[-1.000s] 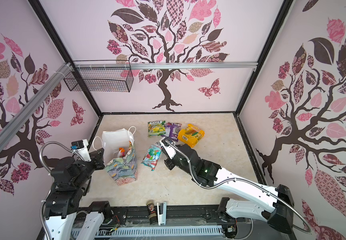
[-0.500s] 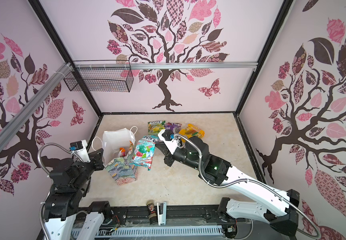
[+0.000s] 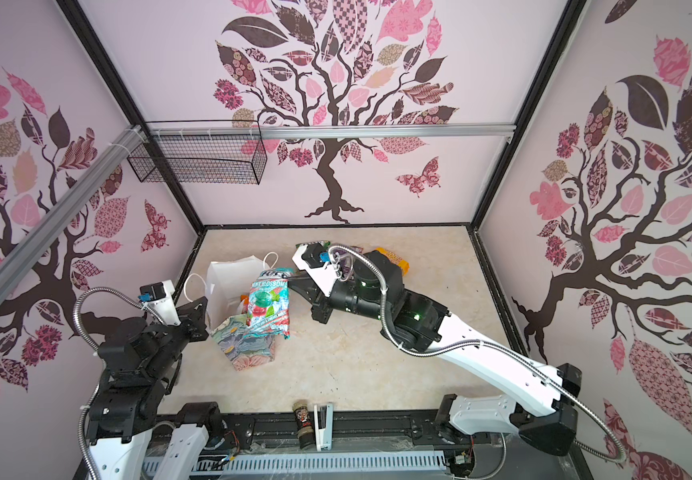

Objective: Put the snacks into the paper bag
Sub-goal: 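Lift the Mint Blossom packet and carry it toward the paper bag, then lower the Mint Blossom packet into the bag held by the left gripper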

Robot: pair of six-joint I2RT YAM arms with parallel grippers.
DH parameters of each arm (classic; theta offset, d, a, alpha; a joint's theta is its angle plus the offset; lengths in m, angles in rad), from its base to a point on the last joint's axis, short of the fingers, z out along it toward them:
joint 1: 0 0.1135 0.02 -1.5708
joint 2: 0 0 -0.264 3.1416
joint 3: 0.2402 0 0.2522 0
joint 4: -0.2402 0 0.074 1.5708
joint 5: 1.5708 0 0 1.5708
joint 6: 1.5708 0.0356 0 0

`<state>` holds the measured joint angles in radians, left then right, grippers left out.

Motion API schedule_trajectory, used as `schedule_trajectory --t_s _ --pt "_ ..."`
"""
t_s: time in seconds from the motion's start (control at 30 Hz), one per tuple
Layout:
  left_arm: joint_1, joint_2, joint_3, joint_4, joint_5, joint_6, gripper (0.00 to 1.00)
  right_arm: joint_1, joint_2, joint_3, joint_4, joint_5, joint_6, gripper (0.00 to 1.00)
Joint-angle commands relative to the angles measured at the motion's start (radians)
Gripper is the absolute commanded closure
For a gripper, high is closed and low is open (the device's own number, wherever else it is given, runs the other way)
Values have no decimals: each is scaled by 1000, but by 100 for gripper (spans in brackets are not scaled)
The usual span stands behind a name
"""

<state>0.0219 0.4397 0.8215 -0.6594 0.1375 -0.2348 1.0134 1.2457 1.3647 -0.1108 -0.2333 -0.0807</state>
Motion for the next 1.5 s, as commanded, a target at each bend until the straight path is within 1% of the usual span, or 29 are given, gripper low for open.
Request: schedule_trajectory --t_s 0.0,0.07,0.2,0.43,0.53,0.7,1.07,1.2,1.47 --pt "3 -18 -16 47 14 0 100 1 75 128 -20 -107 -50 100" --pt "4 -20 -16 48 15 0 100 1 136 201 -70 -128 -73 100" --pt "3 -19 -15 51 16 0 100 1 247 330 -142 -110 -109 100" --pt "3 -12 -13 47 14 7 100 -1 363 417 -128 -38 -148 100" --pt "3 -6 -12 43 17 8 100 -1 414 471 -143 7 -170 100" --pt "4 -7 -11 46 20 8 100 -8 496 564 -186 39 -195 100" --pt "4 -6 -13 42 18 6 100 -10 566 624 -199 100 -229 100" --pt "4 -8 -13 41 16 6 100 -10 616 684 -230 121 -236 100" --pt "5 -11 -14 40 13 5 100 -10 692 758 -269 71 -215 100"
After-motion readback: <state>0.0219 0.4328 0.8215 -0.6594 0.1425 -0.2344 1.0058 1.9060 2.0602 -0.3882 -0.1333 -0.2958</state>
